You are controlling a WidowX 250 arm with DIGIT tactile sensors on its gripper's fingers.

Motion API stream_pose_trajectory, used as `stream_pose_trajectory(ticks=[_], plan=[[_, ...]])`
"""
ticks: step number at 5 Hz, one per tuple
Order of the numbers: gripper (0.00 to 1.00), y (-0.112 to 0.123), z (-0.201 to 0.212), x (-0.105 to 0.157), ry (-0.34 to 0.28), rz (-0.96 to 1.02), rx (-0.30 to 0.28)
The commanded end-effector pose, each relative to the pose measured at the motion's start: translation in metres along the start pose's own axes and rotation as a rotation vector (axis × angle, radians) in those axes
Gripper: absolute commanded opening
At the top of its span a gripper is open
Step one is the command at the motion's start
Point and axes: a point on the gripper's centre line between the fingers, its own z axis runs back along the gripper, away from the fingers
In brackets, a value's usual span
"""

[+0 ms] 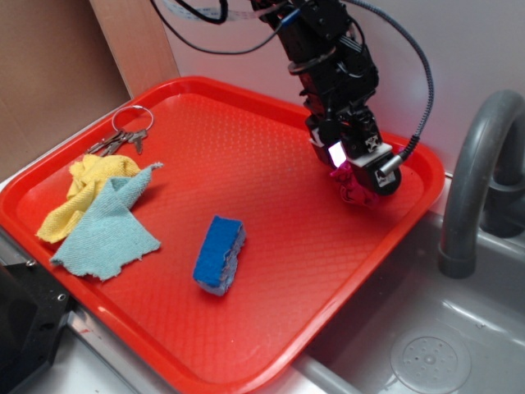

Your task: Grab the red paper.

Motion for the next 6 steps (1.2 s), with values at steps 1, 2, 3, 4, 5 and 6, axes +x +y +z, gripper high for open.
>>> stream_pose_trajectory(ticks=[1, 2, 3, 4, 5, 6], plan=[[0.0, -0.012, 0.023, 0.005, -0.043, -0.013, 0.044], [0.0, 0.001, 0.084, -0.02, 0.023, 0.236, 0.169], [0.0, -0.001, 0.142, -0.047, -0.04, 0.397, 0.238], [0.0, -0.01, 0.173, -0.053, 0.028, 0.474, 0.317], [0.0, -0.012, 0.211, -0.074, -0.005, 0.555, 0.37], [0.0, -0.01, 0.234, -0.089, -0.023, 0.624, 0.427]])
